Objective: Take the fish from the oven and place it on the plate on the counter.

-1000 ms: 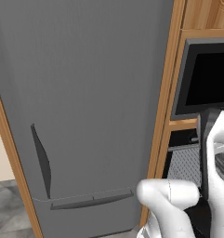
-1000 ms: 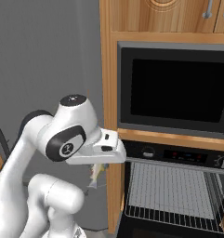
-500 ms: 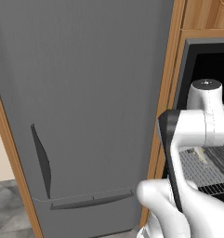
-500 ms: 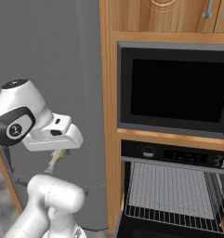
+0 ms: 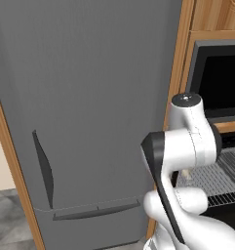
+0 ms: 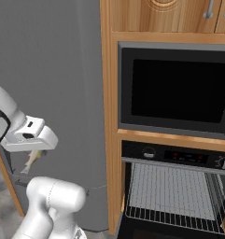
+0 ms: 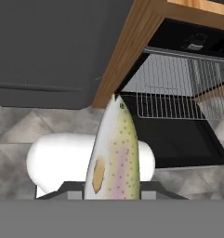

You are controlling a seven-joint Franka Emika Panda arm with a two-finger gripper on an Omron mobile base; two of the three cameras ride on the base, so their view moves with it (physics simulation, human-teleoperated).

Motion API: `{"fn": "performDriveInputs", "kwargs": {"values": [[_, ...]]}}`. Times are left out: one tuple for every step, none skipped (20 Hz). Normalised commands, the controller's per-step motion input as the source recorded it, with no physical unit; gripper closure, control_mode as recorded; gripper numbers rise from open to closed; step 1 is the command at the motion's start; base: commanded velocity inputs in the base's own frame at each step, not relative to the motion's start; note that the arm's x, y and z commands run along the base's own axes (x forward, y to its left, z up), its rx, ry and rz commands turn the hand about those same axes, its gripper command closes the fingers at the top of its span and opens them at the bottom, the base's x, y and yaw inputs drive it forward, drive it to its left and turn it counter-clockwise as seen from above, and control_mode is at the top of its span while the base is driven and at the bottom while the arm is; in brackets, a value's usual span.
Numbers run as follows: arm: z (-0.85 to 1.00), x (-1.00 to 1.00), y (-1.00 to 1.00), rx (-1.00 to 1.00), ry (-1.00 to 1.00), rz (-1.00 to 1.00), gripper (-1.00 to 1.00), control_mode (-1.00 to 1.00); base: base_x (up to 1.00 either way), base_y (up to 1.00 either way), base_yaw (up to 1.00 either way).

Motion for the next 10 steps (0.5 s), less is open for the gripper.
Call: {"fn": "performDriveInputs", "kwargs": {"values": [[-0.16, 0.0, 0.15, 0.02, 0.0, 0.0, 1.0, -1.0, 0.0, 0.0, 0.0], [-0.13, 0.0, 0.01, 0.04, -0.01, 0.0, 1.0, -1.0, 0.0, 0.0, 0.0], [-0.17, 0.1, 0.0, 0.07, -0.01, 0.0, 1.0, -1.0, 0.0, 0.0, 0.0], [-0.21, 0.12, -0.1, 0.09, 0.0, 0.0, 1.0, -1.0, 0.0, 0.0, 0.0], [-0.27, 0.14, -0.23, 0.12, 0.0, 0.0, 1.0, -1.0, 0.0, 0.0, 0.0], [-0.35, 0.19, -0.25, 0.14, -0.02, 0.0, 1.0, -1.0, 0.0, 0.0, 0.0], [-0.36, 0.24, -0.19, 0.13, -0.03, 0.0, 1.0, -1.0, 0.0, 0.0, 0.0], [-0.33, 0.28, -0.11, 0.11, -0.03, 0.0, 1.0, -1.0, 0.0, 0.0, 0.0], [-0.28, 0.31, -0.07, 0.08, 0.0, 0.0, 1.0, -1.0, 0.0, 0.0, 0.0], [-0.26, 0.34, -0.1, 0.07, 0.0, 0.0, 1.0, -1.0, 0.0, 0.0, 0.0]]}}
